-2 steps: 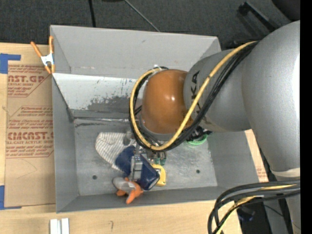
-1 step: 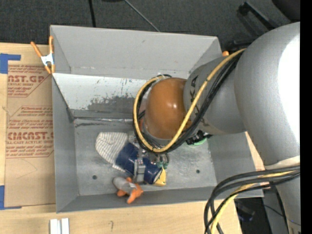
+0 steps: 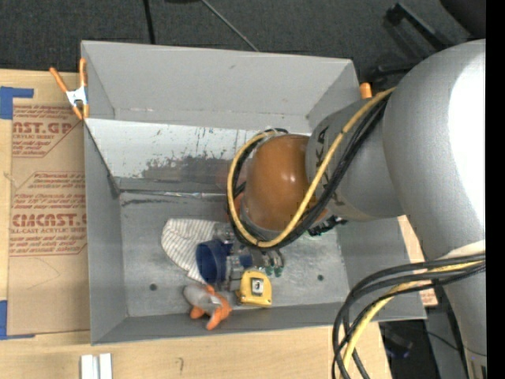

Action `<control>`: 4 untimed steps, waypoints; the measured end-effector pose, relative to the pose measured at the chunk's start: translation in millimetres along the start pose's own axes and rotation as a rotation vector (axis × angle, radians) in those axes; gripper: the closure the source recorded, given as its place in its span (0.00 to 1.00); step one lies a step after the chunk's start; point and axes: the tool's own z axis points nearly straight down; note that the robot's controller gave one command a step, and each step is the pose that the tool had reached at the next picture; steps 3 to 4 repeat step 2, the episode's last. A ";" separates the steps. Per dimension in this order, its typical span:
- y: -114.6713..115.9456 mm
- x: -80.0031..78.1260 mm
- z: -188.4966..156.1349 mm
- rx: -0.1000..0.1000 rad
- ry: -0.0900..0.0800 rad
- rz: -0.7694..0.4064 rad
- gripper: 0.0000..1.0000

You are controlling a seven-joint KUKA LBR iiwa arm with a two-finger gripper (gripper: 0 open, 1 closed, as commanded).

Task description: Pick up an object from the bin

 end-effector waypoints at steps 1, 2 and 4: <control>0.0 0.0 0.0 0.000 0.000 0.000 1.00; 16.1 1.2 -173.4 0.002 0.007 -0.029 1.00; 16.1 1.2 -173.4 0.002 0.007 -0.029 1.00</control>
Offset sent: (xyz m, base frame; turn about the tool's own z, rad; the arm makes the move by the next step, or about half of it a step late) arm -0.0060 0.0148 0.1710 -0.0288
